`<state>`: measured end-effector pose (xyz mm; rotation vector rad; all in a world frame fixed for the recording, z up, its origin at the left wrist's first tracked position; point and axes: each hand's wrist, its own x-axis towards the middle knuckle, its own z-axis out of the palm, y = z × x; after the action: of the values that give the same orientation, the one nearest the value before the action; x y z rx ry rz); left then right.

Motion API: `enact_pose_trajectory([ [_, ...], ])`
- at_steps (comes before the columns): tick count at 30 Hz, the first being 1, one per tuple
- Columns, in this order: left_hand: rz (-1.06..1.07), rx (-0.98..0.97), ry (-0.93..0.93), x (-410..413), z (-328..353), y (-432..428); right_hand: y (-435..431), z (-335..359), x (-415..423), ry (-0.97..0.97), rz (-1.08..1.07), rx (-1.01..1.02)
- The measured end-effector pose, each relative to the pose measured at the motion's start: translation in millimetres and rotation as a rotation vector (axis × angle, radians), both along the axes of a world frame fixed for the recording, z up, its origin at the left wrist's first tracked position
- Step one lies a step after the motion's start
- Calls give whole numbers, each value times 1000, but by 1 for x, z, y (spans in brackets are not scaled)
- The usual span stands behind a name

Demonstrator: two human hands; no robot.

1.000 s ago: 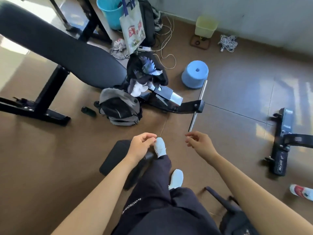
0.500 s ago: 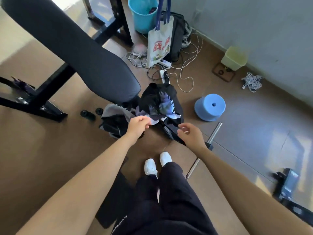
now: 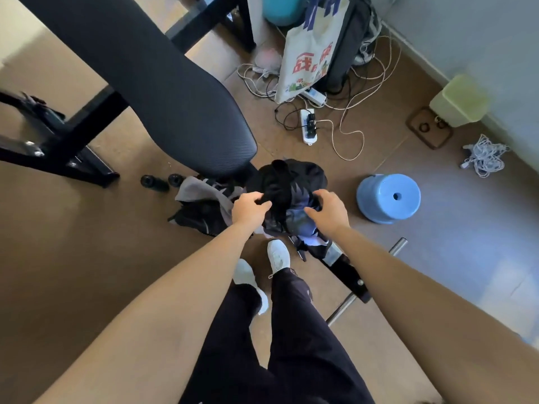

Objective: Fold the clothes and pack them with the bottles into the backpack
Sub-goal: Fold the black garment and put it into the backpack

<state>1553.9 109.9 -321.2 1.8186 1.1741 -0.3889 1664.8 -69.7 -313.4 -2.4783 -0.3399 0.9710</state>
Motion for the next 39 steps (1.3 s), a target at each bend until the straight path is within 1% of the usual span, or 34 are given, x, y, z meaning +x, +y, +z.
enact_pose_trajectory([
  [2, 70, 41, -57, -1, 1, 4, 2, 4, 6, -43, -10, -1],
  [6, 174, -23, -222, -3, 23, 17, 7, 23, 14, -60, -106, 38],
  [8, 282, -184, -262, -5, 35, 26, 5, 37, 15, -26, -209, 104],
  [10, 346, -350, -303, -7, 50, 32, 5, 56, 14, 23, -305, 201],
  [12, 314, -430, -333, -7, 67, 39, 5, 79, 12, 42, -360, 289],
  [14, 202, -439, -321, -11, 87, 46, 6, 102, 11, 59, -361, 358],
  [16, 32, -457, -244, -19, 100, 56, 7, 126, 11, 93, -319, 441],
  [19, -269, -429, -46, -41, 108, 67, 6, 160, 13, 132, -170, 527],
  [22, -453, -497, 76, -55, 110, 66, 7, 184, 15, 126, 14, 551],
  [24, -521, -459, 121, -57, 111, 63, 9, 193, 20, 93, 128, 523],
  [27, -470, -356, 104, -56, 106, 61, 11, 200, 30, 86, 274, 468],
  [29, -495, -253, 74, -48, 102, 57, 13, 202, 34, 111, 363, 441],
  [31, -500, -170, -52, -34, 100, 48, 13, 204, 35, 136, 442, 410],
  [33, -462, -171, -162, -20, 97, 37, 9, 204, 34, 132, 493, 391],
  [34, -476, -185, -190, -15, 94, 32, 5, 204, 33, 122, 503, 390],
  [36, -524, -209, -203, -7, 93, 19, -2, 203, 31, 90, 519, 397],
  [39, -566, -203, -169, -8, 88, 8, -14, 200, 32, 30, 552, 382],
])
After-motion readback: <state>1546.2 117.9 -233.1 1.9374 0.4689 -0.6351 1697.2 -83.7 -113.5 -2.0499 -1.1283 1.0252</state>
